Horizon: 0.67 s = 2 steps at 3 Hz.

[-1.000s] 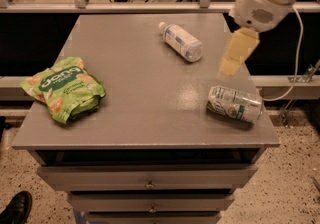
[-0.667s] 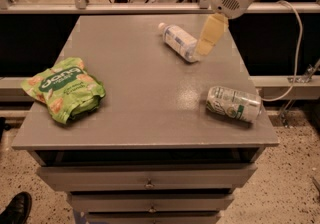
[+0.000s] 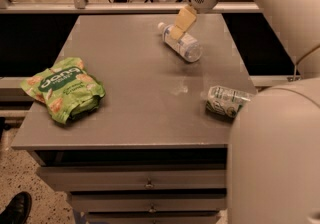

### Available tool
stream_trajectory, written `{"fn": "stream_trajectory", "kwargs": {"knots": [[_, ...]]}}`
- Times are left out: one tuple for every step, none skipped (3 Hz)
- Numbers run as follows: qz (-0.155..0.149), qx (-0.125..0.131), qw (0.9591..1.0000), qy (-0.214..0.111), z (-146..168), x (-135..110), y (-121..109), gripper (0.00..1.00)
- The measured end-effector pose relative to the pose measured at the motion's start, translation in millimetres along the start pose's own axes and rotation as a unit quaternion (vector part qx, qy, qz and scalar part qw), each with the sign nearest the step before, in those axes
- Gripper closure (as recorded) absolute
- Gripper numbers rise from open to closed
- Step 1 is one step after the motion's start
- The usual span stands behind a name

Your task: Place blue plastic bottle upright

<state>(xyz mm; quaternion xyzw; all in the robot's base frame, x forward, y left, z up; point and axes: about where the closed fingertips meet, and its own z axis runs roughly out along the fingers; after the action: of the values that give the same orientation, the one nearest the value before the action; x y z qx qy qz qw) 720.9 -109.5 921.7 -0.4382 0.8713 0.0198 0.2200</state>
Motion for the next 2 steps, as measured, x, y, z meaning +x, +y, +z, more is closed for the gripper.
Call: {"fn": "stream_trajectory", "kwargs": {"knots": [[0.051, 0.002, 0.9985, 0.020, 28, -7, -15, 0.00], [0.115, 0.006, 0.9927, 0.037, 60, -12, -24, 0.00]]}}
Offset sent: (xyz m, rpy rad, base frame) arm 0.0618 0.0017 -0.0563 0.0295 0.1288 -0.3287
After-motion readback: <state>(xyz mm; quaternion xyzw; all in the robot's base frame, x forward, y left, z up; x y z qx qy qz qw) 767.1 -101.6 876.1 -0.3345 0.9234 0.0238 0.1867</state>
